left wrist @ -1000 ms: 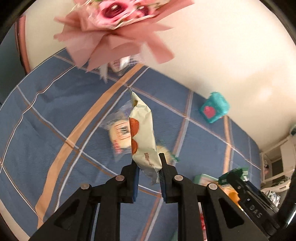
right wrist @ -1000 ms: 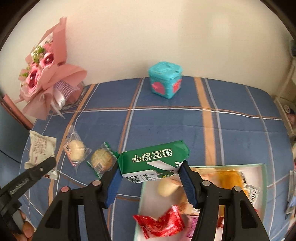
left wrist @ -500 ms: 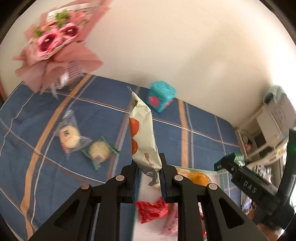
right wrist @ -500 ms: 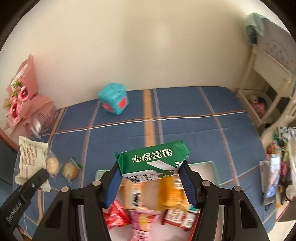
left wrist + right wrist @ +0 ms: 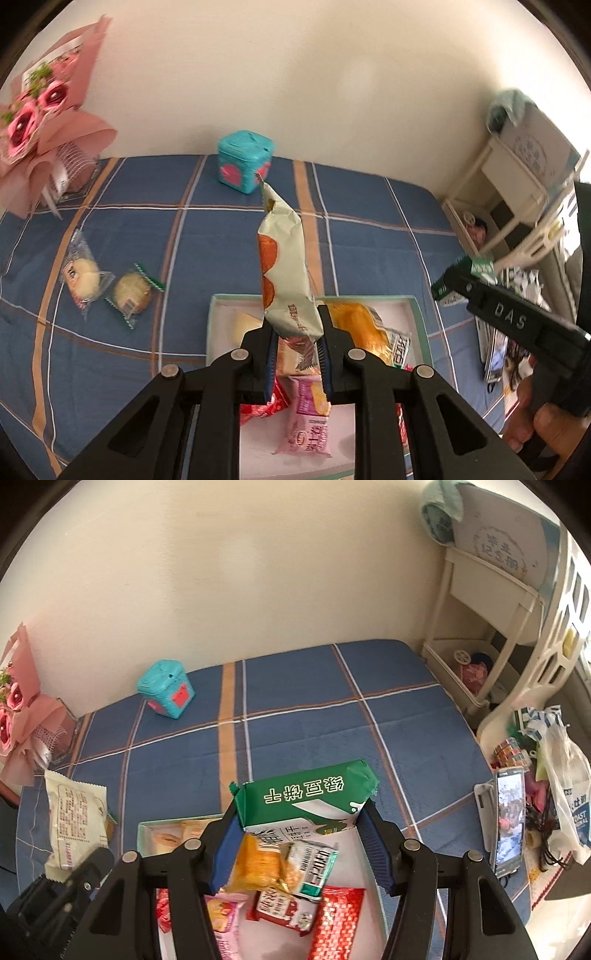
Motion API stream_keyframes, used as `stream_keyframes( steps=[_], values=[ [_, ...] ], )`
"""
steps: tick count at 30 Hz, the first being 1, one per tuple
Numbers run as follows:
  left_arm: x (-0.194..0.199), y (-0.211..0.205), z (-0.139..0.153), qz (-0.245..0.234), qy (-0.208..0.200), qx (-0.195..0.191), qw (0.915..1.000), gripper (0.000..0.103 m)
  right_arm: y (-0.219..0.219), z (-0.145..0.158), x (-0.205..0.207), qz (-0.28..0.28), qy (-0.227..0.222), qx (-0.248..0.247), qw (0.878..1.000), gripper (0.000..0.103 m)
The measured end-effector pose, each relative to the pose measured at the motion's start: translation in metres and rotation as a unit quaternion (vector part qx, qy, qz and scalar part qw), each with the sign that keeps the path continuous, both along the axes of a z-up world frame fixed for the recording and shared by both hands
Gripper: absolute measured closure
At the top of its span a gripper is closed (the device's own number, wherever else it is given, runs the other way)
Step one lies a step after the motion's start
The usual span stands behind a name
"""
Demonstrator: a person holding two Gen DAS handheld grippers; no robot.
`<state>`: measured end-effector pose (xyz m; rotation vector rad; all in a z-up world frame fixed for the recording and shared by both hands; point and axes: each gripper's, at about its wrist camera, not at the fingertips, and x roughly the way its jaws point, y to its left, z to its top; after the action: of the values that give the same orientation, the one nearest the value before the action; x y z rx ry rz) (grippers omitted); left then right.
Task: Organize snacks
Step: 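Carry the bun and milk carton over the tray and release them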
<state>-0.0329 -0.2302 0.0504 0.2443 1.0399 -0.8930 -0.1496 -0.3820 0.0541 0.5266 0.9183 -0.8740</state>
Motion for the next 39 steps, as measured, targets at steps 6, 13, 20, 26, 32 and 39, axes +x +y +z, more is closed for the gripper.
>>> stream_keyframes(
  steps=[6,13,20,26,32,39],
  values=[
    [-0.021,-0.021,-0.017,-0.029,-0.003,0.033,0.9990,0.083,-0.013,-0.024,-0.008,-0.009,0.036,0.021,0.999,0.040],
    [-0.034,-0.036,-0.050,-0.047,0.009,0.075,0.9960,0.083,-0.025,-0.070,-0.007,-0.012,0.063,0.074,0.995,0.040],
    [-0.039,-0.043,-0.070,-0.055,0.021,0.100,0.9932,0.083,-0.026,-0.102,-0.003,-0.008,0.075,0.111,0.991,0.040],
    [-0.039,-0.043,-0.081,-0.058,0.037,0.113,0.9913,0.083,-0.027,-0.107,-0.004,-0.010,0.077,0.120,0.990,0.039],
    [-0.035,-0.042,-0.082,-0.052,0.045,0.116,0.9909,0.080,-0.030,-0.108,-0.003,-0.013,0.081,0.126,0.989,0.035],
    [-0.025,-0.037,-0.078,-0.034,0.057,0.106,0.9921,0.064,-0.031,-0.105,-0.002,-0.008,0.082,0.124,0.989,0.029]
  ],
)
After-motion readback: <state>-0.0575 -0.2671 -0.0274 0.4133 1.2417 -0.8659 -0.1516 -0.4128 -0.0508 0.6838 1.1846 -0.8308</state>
